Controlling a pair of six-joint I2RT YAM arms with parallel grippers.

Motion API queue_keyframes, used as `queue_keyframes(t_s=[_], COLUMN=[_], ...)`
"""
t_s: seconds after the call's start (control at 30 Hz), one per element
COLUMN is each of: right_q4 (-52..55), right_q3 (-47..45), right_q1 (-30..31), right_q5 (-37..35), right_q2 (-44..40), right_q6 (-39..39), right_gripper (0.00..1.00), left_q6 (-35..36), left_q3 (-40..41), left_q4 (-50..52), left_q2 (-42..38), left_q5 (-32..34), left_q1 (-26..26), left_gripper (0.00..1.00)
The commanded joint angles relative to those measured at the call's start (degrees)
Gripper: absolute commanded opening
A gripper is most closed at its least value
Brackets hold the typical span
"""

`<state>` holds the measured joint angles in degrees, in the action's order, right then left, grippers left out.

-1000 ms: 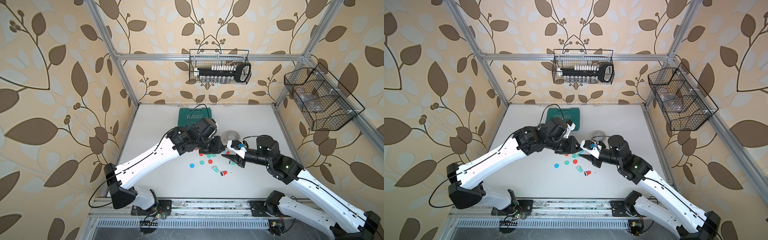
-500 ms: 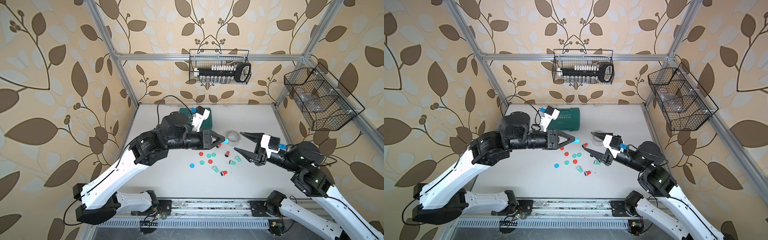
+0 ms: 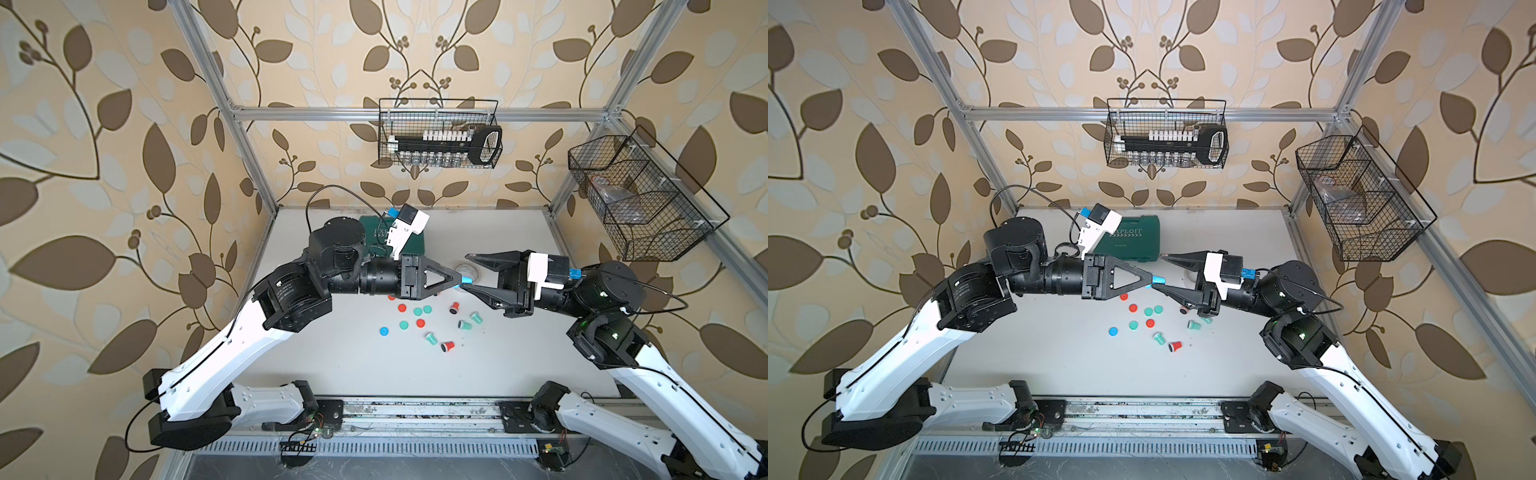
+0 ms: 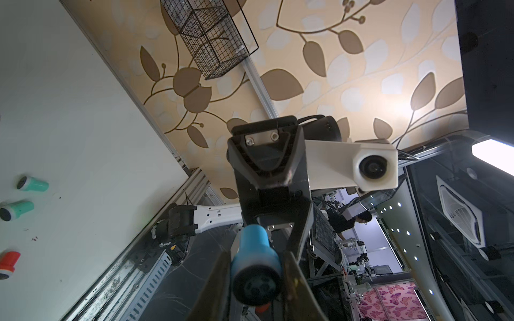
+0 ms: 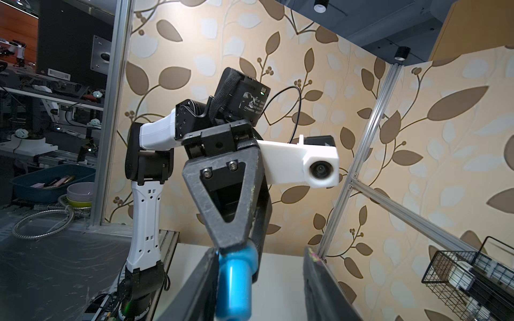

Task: Close the stamp cap
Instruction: Pick up the stamp from the center of the board.

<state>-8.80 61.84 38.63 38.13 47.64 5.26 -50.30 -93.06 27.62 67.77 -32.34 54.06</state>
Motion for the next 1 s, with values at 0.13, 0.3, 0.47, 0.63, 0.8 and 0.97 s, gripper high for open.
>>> queue_keyframes(t_s=[0.13,0.3,0.47,0.63,0.8,0.97], right_q4=[-3.59,-2.73,-2.31,-0.93,-0.73,0.54], right_q3=[0.01,-0.49,-0.59,-0.23,0.16,0.57], right_q1=[0.39,0.34,0.46,0.45,0.48,0.48], right_q5=[4.87,4.56,3.67,2.9,3.12,2.83], right_q2=[-0.37,-0.26,-0.36,-0.26,-0.09,-0.18], right_q6=[-2.05,-1.75,-1.83,-1.3,-1.41,-0.77], right_gripper=[0.41,0.39,0.38,0.36,0.34,0.3], left_q6=[-0.32,-0.58,-0.67,-1.07,-0.93,-1.26], left_q3=[-2.22,-2.18,-2.05,-2.2,-2.31,-2.31], left_q4=[-5.27,-6.12,-6.26,-7.02,-6.81,-7.39], left_q2=[-0.45,-0.49,-0.2,0.51,1.18,1.84], left_q5=[-4.3,-4.83,-5.01,-5.63,-5.54,-6.13], left_q1=[0.43,0.43,0.43,0.43,0.43,0.43], left_gripper=[0.13,0.13,0.13,0.13,0.13,0.13])
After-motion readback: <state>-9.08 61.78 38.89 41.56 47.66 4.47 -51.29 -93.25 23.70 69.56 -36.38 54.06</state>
